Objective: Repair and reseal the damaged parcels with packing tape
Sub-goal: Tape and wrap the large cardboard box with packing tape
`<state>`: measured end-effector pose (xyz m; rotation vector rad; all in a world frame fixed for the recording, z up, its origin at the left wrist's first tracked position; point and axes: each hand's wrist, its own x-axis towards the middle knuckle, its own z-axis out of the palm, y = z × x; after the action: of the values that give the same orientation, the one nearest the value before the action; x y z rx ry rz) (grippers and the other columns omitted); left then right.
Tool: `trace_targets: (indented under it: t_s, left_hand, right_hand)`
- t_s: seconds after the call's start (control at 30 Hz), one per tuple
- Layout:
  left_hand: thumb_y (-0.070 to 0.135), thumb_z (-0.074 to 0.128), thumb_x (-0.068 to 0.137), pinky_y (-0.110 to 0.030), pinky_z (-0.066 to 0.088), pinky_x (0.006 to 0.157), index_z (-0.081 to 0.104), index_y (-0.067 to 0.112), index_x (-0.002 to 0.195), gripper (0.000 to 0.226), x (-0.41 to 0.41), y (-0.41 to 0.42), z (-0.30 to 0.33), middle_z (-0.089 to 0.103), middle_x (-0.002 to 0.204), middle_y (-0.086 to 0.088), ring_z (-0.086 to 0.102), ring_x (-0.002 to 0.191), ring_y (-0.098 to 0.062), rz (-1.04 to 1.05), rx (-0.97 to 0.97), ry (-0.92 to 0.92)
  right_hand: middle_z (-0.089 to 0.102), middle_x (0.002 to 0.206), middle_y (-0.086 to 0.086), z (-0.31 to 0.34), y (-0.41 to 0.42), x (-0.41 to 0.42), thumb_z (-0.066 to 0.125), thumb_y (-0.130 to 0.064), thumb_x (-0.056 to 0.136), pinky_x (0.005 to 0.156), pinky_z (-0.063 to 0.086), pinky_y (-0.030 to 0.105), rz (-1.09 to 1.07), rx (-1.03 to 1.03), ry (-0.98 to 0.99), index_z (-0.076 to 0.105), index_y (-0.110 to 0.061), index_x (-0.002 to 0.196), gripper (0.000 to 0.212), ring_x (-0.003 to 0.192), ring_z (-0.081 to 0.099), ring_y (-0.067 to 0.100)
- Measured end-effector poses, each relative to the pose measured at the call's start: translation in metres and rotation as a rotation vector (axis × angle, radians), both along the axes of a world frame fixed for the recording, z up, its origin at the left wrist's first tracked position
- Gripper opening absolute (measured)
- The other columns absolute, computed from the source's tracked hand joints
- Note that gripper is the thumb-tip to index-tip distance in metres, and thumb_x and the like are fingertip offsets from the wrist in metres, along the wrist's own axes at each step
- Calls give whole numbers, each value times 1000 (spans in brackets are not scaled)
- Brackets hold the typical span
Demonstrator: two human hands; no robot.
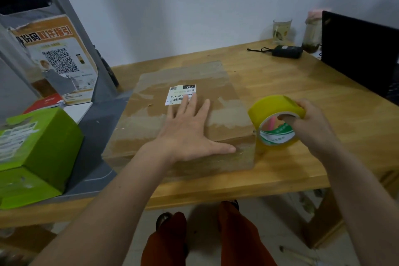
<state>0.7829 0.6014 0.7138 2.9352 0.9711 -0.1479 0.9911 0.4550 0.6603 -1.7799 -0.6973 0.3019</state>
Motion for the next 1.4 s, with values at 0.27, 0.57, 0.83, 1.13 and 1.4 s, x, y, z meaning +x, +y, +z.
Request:
trace_targets:
  t_s: [0.27,0.57,0.83,1.13,1.4]
  left_hand:
    - [99,28,47,-55,-1,120,-20,24,152,137,-21,8,0,-19,161,8,-16,149,-11,19,-51,-9]
    - [91,37,54,-44,-4,122,-18,37,151,124,-44,19,16,-29,159,7,-20,148,-12,-35,-98,-74]
    - [91,43,48,-37,6,121,-10,27,155,136,-64,26,36,-17,162,9,-10,149,-9,115,-224,-241]
    - [84,68,52,-41,29,118,-2,56,146,120,-55,28,71,13,160,22,22,145,-2,-78,-558,-912]
    - [54,58,71,-20,39,105,25,20,150,92,-68,44,111,48,137,13,45,126,6,-206,-428,-1156]
  right_hand:
    - [67,96,11,-9,-2,-28,74,-9,77,83,53,51,-172,184,439,64,-8,101,26,95,65,33]
    - [68,114,11,-10,17,-78,59,-7,88,79,53,39,-26,558,927,61,-11,117,29,103,65,29]
    - [71,111,4,32,45,-99,59,-43,89,65,57,34,94,471,825,64,-23,121,39,100,69,22]
    - [61,82,8,188,70,-105,51,-35,89,64,40,34,57,187,-281,60,-12,80,26,71,56,20]
    - [62,80,8,214,89,-126,47,-32,89,60,47,36,191,16,-578,59,-9,86,26,75,61,28]
